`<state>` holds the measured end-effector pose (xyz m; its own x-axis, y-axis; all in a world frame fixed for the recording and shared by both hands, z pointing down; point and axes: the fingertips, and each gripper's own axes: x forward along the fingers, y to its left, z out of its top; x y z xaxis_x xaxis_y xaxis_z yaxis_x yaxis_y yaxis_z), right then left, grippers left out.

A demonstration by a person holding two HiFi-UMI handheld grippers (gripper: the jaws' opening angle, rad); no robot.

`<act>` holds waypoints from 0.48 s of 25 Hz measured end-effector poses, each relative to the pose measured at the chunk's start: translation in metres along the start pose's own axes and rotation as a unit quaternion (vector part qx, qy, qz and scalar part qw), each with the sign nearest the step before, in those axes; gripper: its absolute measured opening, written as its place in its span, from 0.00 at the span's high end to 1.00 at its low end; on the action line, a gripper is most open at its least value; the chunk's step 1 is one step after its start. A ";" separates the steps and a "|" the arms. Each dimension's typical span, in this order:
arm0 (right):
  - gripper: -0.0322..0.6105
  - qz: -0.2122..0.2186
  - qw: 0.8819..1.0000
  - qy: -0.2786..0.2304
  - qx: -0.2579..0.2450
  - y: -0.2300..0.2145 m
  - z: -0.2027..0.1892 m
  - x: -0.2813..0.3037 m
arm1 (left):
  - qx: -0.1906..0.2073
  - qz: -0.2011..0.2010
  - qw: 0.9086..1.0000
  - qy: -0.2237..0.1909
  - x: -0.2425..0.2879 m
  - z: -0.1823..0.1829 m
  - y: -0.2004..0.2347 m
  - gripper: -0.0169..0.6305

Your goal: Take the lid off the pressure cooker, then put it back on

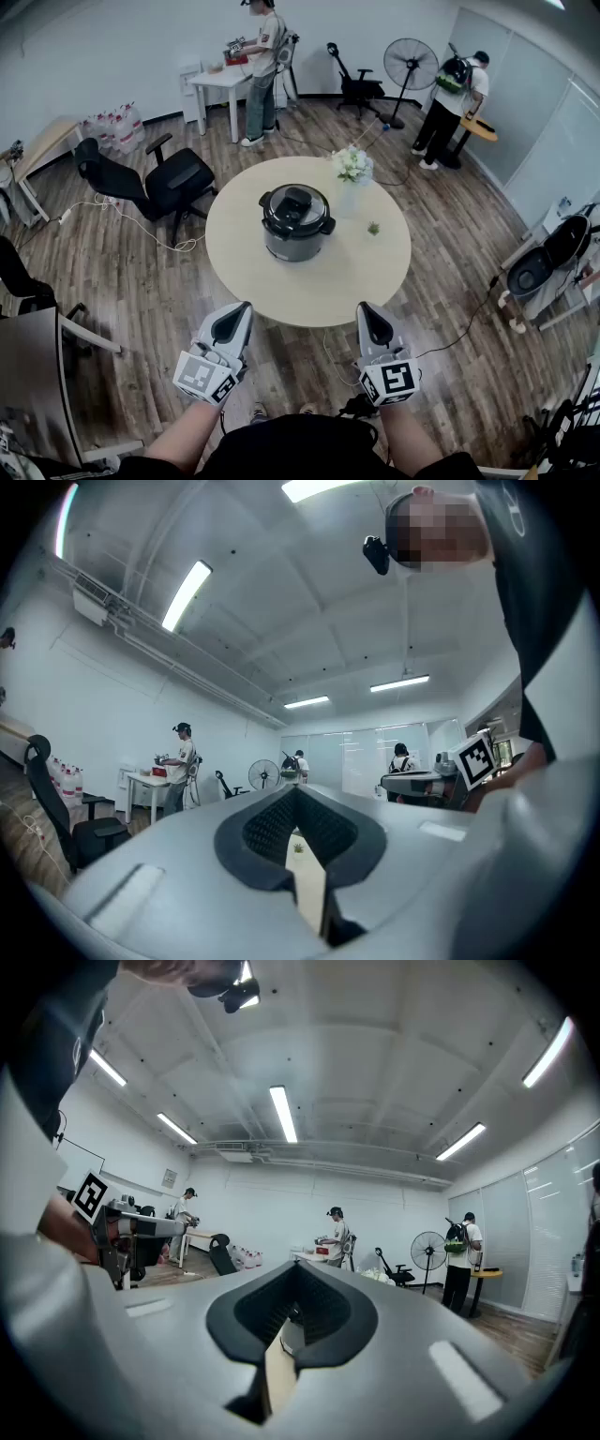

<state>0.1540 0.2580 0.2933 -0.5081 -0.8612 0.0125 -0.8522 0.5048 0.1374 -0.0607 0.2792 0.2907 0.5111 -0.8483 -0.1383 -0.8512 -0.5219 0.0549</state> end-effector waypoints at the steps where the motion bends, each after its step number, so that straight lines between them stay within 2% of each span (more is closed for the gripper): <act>1: 0.94 -0.001 1.000 0.001 0.000 0.000 0.000 0.000 | -0.001 0.000 1.000 0.001 0.000 0.000 -0.001 0.97; 9: 0.94 0.004 1.000 0.016 -0.002 0.003 -0.005 0.004 | 0.004 0.004 1.000 0.002 -0.003 0.000 0.002 0.97; 12: 0.94 0.011 1.000 0.004 0.000 0.004 -0.003 0.004 | 0.006 0.008 1.000 0.006 -0.004 -0.002 0.002 0.97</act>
<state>0.1487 0.2567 0.2967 -0.5255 -0.8505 0.0237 -0.8411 0.5235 0.1360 -0.0641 0.2820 0.2935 0.4989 -0.8575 -0.1257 -0.8605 -0.5074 0.0457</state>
